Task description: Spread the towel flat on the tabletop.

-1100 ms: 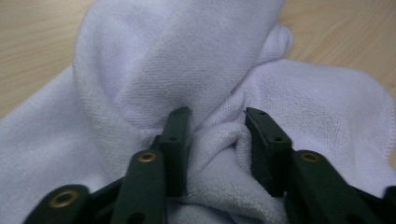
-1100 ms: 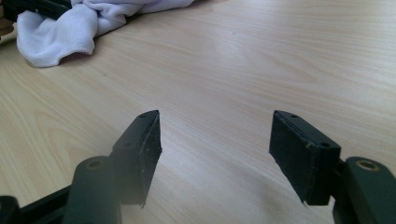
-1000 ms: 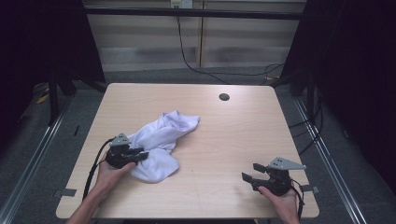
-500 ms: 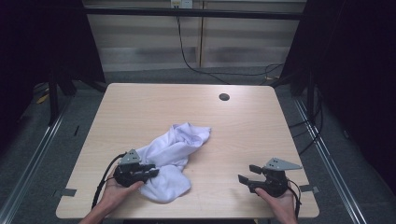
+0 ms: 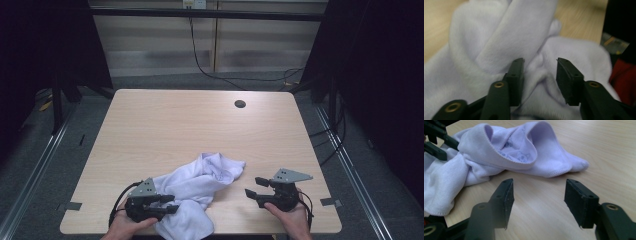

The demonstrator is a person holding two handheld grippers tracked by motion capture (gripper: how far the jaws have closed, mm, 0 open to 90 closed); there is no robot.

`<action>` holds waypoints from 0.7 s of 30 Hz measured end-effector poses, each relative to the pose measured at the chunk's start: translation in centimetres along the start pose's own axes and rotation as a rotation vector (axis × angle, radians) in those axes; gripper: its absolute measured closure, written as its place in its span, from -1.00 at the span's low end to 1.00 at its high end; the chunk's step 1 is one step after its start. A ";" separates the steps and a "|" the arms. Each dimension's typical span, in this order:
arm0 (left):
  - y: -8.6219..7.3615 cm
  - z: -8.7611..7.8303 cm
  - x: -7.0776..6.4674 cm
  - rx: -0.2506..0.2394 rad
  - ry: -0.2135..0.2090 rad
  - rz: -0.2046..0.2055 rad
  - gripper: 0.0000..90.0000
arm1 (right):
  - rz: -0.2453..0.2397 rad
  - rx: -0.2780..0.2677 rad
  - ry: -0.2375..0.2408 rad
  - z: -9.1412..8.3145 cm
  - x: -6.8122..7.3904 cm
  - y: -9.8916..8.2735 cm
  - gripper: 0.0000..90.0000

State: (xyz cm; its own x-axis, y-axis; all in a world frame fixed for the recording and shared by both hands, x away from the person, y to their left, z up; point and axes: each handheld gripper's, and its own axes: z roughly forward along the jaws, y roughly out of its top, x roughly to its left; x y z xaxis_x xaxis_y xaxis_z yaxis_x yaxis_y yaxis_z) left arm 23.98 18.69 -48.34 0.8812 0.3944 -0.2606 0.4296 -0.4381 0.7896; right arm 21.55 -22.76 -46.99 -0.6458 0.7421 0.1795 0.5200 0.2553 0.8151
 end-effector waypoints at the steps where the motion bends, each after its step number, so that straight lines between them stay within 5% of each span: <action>1: 0.3 -0.2 0.1 -0.017 0.004 0.002 0.19 | -0.004 0.001 0.001 0.1 -0.1 0.4 -0.05; 2: 0.8 -0.5 0.2 -0.036 0.034 0.008 0.17 | -0.003 -0.006 0.002 0.2 -0.2 0.7 -0.04; 6: 2.3 -0.7 1.4 -0.070 0.036 0.011 0.09 | -0.019 -0.024 0.013 1.0 -0.7 2.8 -0.04; 9: 5.1 -0.4 4.6 -0.114 0.071 -0.011 0.11 | -0.044 -0.026 0.038 3.0 -1.3 5.4 0.01; 10: 5.1 -0.4 4.6 -0.114 0.071 -0.011 0.11 | -0.044 -0.026 0.038 3.0 -1.3 5.4 0.01; 11: 5.8 0.6 6.1 -0.109 0.106 -0.024 0.12 | -0.043 -0.019 0.073 4.6 -1.5 6.2 0.09; 13: 5.9 1.8 7.4 -0.111 0.079 -0.086 0.10 | -0.049 0.000 0.081 6.2 -1.4 6.6 0.09; 15: 5.8 2.5 7.6 -0.098 0.101 -0.076 0.09 | -0.047 0.003 0.095 7.3 -1.4 6.7 0.12; 17: 5.5 4.0 7.7 -0.048 0.089 -0.068 0.03 | -0.044 0.025 0.125 9.6 -1.2 6.4 0.12; 21: 4.8 5.0 7.4 0.005 0.075 -0.054 0.00 | -0.044 0.048 0.141 11.3 -0.7 5.5 0.16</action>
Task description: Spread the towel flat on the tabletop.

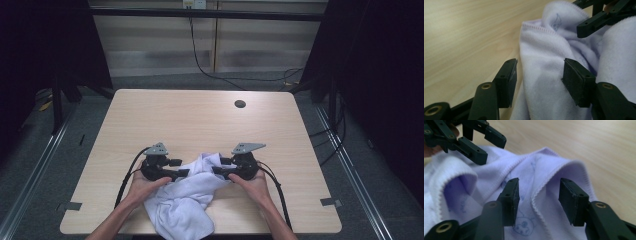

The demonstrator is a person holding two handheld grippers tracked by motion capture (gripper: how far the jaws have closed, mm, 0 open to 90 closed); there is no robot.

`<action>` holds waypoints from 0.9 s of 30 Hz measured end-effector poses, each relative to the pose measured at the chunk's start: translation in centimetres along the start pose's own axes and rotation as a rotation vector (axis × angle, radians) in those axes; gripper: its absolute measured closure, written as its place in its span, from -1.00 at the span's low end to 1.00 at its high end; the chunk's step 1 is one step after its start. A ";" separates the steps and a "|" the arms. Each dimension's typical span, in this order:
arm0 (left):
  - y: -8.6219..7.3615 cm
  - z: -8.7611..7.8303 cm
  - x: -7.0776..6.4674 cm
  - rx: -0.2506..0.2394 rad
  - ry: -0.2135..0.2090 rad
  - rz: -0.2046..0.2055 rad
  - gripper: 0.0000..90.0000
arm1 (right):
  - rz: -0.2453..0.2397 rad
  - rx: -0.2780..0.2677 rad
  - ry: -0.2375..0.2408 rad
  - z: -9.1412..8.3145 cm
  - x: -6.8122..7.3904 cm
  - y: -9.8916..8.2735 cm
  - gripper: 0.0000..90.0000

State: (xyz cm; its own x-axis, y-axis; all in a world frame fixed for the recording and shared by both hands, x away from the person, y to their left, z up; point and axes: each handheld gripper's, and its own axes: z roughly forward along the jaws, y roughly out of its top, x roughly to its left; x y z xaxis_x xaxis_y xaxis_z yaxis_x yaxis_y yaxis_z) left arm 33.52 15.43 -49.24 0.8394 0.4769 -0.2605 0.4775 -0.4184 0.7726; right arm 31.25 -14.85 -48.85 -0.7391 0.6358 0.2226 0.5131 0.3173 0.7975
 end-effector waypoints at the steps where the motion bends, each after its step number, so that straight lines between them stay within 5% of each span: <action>1: 0.0 0.0 0.0 0.000 0.000 0.000 -0.02 | 0.000 0.000 0.000 0.0 0.0 0.0 0.16; 2: -0.5 0.5 0.1 0.022 -0.004 -0.004 -0.03 | -0.027 0.037 -0.009 0.5 0.4 -0.2 0.27; 6: -0.6 0.4 -0.1 0.040 -0.031 -0.002 0.03 | -0.026 0.032 -0.005 0.6 0.7 -0.5 0.57; 7: -0.7 0.4 -0.2 0.051 -0.045 0.004 0.24 | -0.020 0.034 -0.014 0.5 0.8 -0.7 0.79; 8: -0.7 0.2 -0.5 0.068 -0.048 0.041 0.36 | -0.016 0.033 -0.018 0.4 0.8 -0.9 0.86; 11: -0.7 0.0 -0.8 0.072 -0.040 0.068 0.72 | 0.014 0.024 -0.030 0.0 0.5 -1.1 0.92; 20: -0.2 -2.8 -0.1 -0.069 -0.067 -0.001 0.82 | 0.033 -0.033 -0.073 -2.0 0.0 -0.6 0.93; 27: 0.4 -5.0 1.2 -0.162 -0.041 -0.048 0.82 | 0.083 -0.117 -0.116 -4.6 -1.2 -0.1 0.94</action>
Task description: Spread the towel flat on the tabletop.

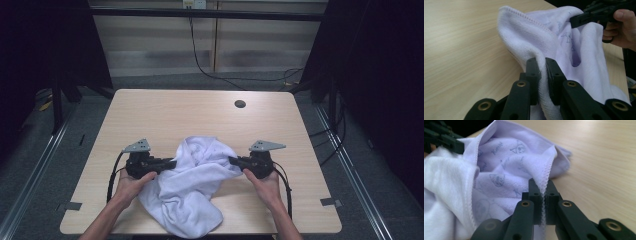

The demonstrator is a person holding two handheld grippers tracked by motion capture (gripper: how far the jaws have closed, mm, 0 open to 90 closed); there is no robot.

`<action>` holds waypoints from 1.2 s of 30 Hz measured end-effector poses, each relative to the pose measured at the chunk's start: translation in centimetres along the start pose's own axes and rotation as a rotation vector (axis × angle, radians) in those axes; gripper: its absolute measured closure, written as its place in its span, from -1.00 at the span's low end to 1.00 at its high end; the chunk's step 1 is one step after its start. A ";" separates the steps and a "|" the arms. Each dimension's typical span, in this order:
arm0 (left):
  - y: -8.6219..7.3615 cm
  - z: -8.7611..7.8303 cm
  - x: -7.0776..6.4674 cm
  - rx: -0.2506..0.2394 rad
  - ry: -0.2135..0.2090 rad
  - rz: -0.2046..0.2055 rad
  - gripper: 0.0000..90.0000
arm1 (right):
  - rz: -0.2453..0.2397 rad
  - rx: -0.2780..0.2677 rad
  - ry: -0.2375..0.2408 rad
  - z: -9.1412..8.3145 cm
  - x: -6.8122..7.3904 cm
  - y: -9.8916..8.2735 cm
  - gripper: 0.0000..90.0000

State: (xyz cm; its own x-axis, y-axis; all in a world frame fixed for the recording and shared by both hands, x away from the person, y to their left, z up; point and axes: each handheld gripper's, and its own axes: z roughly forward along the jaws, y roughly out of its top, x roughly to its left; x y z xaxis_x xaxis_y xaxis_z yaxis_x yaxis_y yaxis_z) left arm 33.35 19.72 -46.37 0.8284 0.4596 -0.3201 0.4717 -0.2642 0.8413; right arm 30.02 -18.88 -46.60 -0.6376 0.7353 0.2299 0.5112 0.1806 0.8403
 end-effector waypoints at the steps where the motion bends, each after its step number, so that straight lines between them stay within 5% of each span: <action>1: 0.1 -0.3 0.1 -0.014 0.008 -0.006 0.82 | 0.012 -0.016 0.001 -0.4 -0.2 0.1 0.94; 13: 2.0 -1.9 0.3 -0.096 0.045 -0.005 0.84 | 0.003 -0.117 -0.033 -3.9 -1.2 3.4 0.94; 24: 7.8 -3.7 0.1 -0.201 0.092 0.041 0.86 | 0.000 -0.224 -0.061 -6.3 -2.6 8.9 0.94; 36: 13.0 -6.3 0.8 -0.277 0.188 0.076 0.87 | -0.057 -0.283 -0.116 -8.0 -2.0 15.2 0.95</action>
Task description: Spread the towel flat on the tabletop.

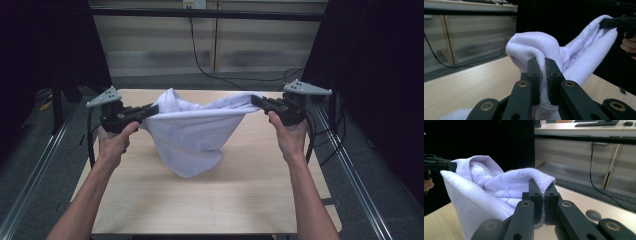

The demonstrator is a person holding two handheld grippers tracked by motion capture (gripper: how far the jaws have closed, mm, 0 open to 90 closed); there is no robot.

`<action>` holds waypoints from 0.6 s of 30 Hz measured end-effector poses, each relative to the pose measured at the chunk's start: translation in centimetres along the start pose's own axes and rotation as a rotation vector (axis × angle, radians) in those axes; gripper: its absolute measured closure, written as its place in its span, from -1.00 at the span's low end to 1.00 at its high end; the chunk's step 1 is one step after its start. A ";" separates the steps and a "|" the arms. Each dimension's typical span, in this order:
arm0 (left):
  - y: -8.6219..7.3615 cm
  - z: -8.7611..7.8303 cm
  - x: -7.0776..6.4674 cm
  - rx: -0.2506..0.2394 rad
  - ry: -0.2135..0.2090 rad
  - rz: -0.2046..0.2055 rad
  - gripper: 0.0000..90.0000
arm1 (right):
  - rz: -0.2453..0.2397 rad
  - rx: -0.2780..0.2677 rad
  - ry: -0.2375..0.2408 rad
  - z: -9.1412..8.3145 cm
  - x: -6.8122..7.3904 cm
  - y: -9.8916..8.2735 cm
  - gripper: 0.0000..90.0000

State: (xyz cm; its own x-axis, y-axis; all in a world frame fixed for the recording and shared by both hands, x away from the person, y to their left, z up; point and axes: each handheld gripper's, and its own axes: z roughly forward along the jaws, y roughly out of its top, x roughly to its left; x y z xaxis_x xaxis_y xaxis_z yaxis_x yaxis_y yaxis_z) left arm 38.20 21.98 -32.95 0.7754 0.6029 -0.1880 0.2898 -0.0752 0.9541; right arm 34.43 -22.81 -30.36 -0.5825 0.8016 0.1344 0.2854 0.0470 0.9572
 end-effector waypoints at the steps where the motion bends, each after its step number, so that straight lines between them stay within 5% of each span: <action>1: 0.6 0.0 0.1 -0.012 0.006 0.006 0.87 | -0.004 -0.006 -0.006 0.1 -0.1 0.7 0.95; 6: 2.6 -0.5 -0.3 -0.079 0.015 0.009 0.88 | -0.014 -0.052 -0.023 0.2 -0.2 3.3 0.95; 9: 2.9 -0.9 -0.8 -0.090 0.027 0.049 0.87 | -0.030 -0.106 -0.026 -0.3 0.1 4.9 0.95; 12: 2.0 -0.9 -0.9 -0.080 0.023 0.045 0.87 | -0.040 -0.084 -0.025 -0.3 0.4 3.7 0.95; 16: -3.2 -0.5 -1.1 0.002 0.003 0.026 0.87 | -0.017 -0.031 -0.006 -0.7 0.7 -0.8 0.95; 18: -4.2 -0.5 -1.2 0.013 0.000 0.014 0.87 | -0.017 0.007 -0.010 -1.1 1.2 -3.2 0.95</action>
State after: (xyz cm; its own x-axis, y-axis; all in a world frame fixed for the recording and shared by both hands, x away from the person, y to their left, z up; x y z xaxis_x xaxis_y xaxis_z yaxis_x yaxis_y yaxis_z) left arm 35.80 21.98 -36.67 0.7790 0.6021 -0.1750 0.2865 -0.0935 0.9535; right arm 31.98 -22.64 -32.98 -0.5795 0.8067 0.1155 0.2811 0.0648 0.9575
